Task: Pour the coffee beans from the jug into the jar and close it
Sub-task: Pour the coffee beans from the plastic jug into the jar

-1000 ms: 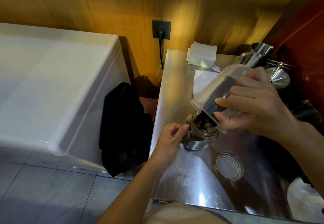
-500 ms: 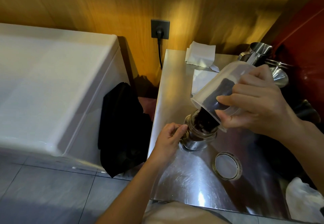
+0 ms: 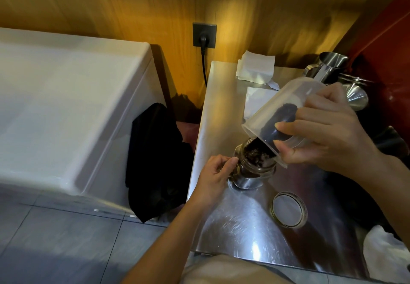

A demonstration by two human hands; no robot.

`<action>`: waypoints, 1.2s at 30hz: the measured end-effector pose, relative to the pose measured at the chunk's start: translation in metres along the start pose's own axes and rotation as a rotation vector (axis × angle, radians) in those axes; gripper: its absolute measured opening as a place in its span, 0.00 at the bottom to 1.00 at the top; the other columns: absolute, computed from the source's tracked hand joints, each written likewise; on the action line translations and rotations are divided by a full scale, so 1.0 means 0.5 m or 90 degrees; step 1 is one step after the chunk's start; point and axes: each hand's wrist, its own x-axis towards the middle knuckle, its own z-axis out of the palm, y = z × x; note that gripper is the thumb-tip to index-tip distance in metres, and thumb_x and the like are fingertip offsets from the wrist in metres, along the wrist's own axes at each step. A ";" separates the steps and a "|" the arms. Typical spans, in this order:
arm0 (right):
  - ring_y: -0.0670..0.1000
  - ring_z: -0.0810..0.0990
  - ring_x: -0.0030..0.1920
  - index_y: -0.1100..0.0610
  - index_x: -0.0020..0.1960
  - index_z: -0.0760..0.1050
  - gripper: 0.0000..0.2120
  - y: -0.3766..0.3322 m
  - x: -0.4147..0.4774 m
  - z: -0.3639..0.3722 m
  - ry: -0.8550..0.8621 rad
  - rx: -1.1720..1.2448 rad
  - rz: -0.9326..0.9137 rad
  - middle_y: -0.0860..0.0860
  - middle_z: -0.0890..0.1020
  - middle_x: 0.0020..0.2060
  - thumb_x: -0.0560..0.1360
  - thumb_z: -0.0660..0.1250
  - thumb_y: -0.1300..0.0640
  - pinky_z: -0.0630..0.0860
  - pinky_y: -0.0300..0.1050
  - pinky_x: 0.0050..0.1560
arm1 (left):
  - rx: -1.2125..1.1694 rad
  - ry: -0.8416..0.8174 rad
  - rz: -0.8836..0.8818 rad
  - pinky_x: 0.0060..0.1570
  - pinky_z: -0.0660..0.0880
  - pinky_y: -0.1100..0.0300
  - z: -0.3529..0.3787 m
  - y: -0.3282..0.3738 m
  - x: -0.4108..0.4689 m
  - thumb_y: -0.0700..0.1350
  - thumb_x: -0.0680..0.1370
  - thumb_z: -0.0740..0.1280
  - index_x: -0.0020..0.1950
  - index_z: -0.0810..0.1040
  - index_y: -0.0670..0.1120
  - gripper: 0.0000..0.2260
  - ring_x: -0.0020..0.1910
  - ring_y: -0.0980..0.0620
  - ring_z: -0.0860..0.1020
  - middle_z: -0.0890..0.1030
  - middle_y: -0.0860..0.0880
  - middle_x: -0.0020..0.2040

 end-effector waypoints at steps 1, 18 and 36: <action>0.50 0.66 0.31 0.63 0.33 0.78 0.10 -0.002 0.000 0.001 -0.007 0.002 -0.004 0.52 0.75 0.24 0.70 0.69 0.58 0.62 0.48 0.39 | -0.001 -0.001 0.001 0.43 0.71 0.57 0.000 0.001 -0.001 0.54 0.78 0.67 0.33 0.78 0.59 0.12 0.40 0.53 0.74 0.75 0.44 0.42; 0.51 0.66 0.32 0.64 0.34 0.79 0.12 -0.010 -0.005 0.001 0.015 -0.008 -0.024 0.53 0.74 0.23 0.72 0.68 0.57 0.63 0.49 0.39 | 0.022 -0.006 0.011 0.43 0.71 0.56 -0.001 -0.002 0.002 0.58 0.75 0.66 0.33 0.79 0.62 0.10 0.40 0.52 0.75 0.76 0.45 0.41; 0.51 0.65 0.33 0.64 0.35 0.80 0.11 -0.017 -0.010 0.000 -0.004 -0.033 -0.052 0.53 0.73 0.24 0.71 0.69 0.58 0.65 0.51 0.37 | 0.043 0.002 0.024 0.39 0.70 0.62 -0.005 -0.013 0.008 0.57 0.76 0.66 0.33 0.77 0.61 0.12 0.38 0.56 0.74 0.76 0.48 0.40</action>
